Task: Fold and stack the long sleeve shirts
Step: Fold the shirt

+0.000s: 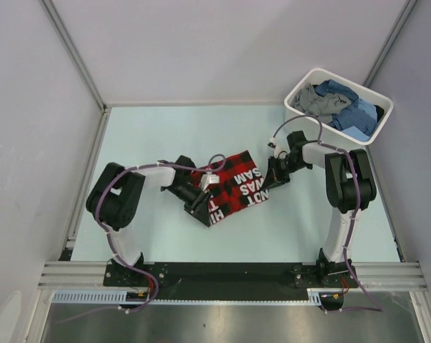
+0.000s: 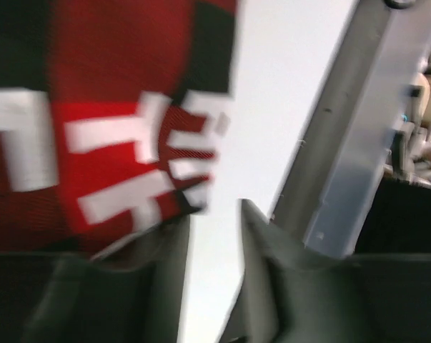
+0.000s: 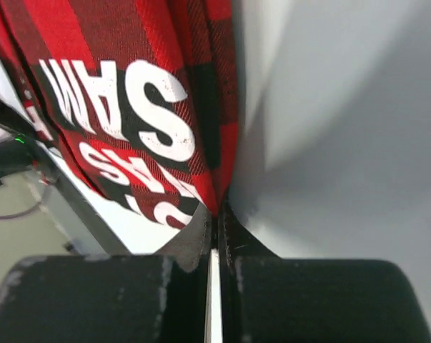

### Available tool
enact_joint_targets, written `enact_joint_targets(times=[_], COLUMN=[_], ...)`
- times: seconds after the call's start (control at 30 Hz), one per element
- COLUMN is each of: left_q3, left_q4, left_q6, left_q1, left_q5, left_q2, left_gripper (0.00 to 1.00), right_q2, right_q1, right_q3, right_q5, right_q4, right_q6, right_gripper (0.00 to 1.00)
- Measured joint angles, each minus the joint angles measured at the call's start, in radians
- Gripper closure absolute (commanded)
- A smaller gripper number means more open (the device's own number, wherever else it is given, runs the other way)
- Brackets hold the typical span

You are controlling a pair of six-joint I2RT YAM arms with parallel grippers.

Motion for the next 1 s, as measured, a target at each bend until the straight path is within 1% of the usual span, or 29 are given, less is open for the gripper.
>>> enact_joint_targets(times=[0.03,0.07,0.1,0.13,0.23,0.27,0.3,0.37,0.43,0.47,0.5,0.57,0.67,0.8,0.87,0.9,1.0], left_q3=[0.006,0.006,0.008,0.012,0.056,0.106,0.153,0.316,0.528,0.62,0.744,0.881,1.01,1.05,1.049,1.05,1.049], left_q4=[-0.032,-0.053,-0.089,-0.13,-0.245,-0.286,-0.303,-0.323,-0.321,-0.308,-0.301,-0.277,-0.27,-0.275,-0.29,-0.295,-0.294], left_q6=[0.014,0.033,0.056,0.084,0.166,0.19,0.2,0.199,0.19,0.187,0.172,0.152,0.108,0.072,0.054,0.049,0.046], left_q1=[-0.04,-0.056,-0.063,-0.055,0.039,0.101,0.146,0.237,0.292,0.298,0.306,0.303,0.288,0.267,0.254,0.247,0.225], left_q5=[0.018,0.028,0.04,0.048,0.072,0.08,0.078,0.07,0.059,0.056,0.059,0.062,0.07,0.07,0.086,0.108,0.101], left_q2=[0.0,-0.001,-0.005,-0.012,-0.04,-0.044,-0.043,-0.013,0.06,0.101,0.167,0.265,0.418,0.574,0.624,0.631,0.63], left_gripper=[0.36,0.34,0.32,0.31,0.21,0.18,0.12,0.11,0.09,0.08,0.08,0.05,0.05,0.08,0.1,0.12,0.17], right_q2=[0.005,0.016,0.03,0.047,0.099,0.115,0.123,0.142,0.155,0.161,0.166,0.176,0.196,0.222,0.228,0.228,0.228], right_q1=[-0.009,-0.014,-0.016,-0.017,-0.013,-0.011,-0.009,-0.003,0.002,0.003,0.006,0.011,0.025,0.046,0.061,0.07,0.089], right_q3=[0.027,0.061,0.097,0.131,0.236,0.266,0.282,0.323,0.356,0.369,0.38,0.399,0.43,0.477,0.491,0.495,0.498], right_q5=[0.018,0.034,0.05,0.065,0.107,0.122,0.133,0.154,0.172,0.18,0.188,0.2,0.213,0.232,0.241,0.248,0.26], right_q4=[-0.047,-0.09,-0.126,-0.154,-0.23,-0.247,-0.258,-0.288,-0.306,-0.314,-0.322,-0.335,-0.349,-0.365,-0.364,-0.363,-0.36], right_q6=[-0.047,-0.089,-0.124,-0.158,-0.228,-0.247,-0.257,-0.279,-0.295,-0.301,-0.306,-0.313,-0.315,-0.315,-0.319,-0.321,-0.328], right_gripper=[0.91,0.88,0.86,0.8,0.74,0.73,0.73,0.73,0.73,0.73,0.73,0.73,0.73,0.73,0.73,0.74,0.73])
